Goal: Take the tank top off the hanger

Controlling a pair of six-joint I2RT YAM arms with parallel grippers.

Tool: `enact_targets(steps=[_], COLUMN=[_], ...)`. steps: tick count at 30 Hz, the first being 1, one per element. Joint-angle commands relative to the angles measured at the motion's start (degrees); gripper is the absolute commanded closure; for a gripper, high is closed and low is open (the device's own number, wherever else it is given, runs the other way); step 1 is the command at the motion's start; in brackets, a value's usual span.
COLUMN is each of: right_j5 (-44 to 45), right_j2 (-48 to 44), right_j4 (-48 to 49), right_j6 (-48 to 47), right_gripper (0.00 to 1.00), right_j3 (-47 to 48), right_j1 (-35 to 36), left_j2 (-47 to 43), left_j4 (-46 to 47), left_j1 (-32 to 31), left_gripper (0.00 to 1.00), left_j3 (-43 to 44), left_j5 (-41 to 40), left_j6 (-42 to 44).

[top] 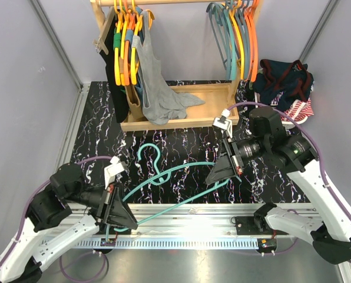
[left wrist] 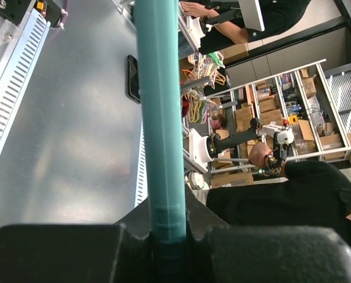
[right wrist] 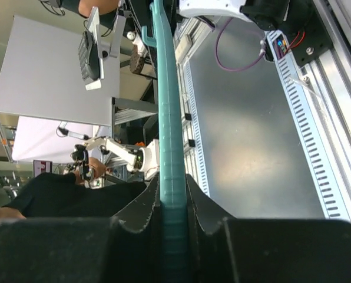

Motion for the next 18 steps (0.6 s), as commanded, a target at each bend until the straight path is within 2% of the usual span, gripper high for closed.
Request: enact_targets(steps=[1,2,3,4,6,9,10,12,13,15,18], right_j5=[2.4,4.0,5.0,5.8,8.3,13.5,15.0,19.1,20.3,24.0,29.9], right_j2=[-0.6,-0.9,-1.2,-1.7,-2.1,-2.4,-2.6,-2.8,-2.7,-1.6,1.1], right_j4=[3.1,3.1,2.6,2.4,-0.5,-7.2,-8.9,-13.2,-14.6,-19.6,-25.1], right_j6=[1.8,1.8,1.6,1.5,-0.3,-4.2,-5.1,-7.1,-7.9,-10.8,-13.8], right_gripper=[1.0,1.0,1.0,1.0,1.0,1.0,1.0,1.0,1.0,1.0,1.0], right_j3=[1.0,1.3,1.6,2.4,3.6,7.0,8.5,10.8,11.8,15.6,22.4], right_j1=[1.4,1.4,1.4,1.3,1.3,1.3,1.3,1.3,1.3,1.2,1.3], left_j2=[1.8,2.0,2.3,2.6,3.4,4.5,4.8,5.2,5.2,4.4,2.4], left_j4=[4.3,3.2,1.4,-1.9,-5.8,-17.2,-23.1,-30.4,-32.3,-35.6,-36.5], left_j1=[0.0,0.0,0.0,0.0,0.0,0.0,0.0,0.0,0.0,0.0,0.0], left_gripper=[0.82,0.62,0.36,0.01,0.01,0.01,0.01,0.01,0.01,0.01,0.01], left_j3=[1.6,2.3,2.9,3.3,4.7,8.8,10.1,12.9,14.0,14.8,15.3], left_j5=[1.1,0.1,-1.1,-3.1,-6.6,-20.7,-30.9,-41.6,-50.1,-59.2,-66.3], left_j6=[2.7,3.6,4.8,7.1,9.4,15.5,17.3,17.7,17.2,15.8,13.6])
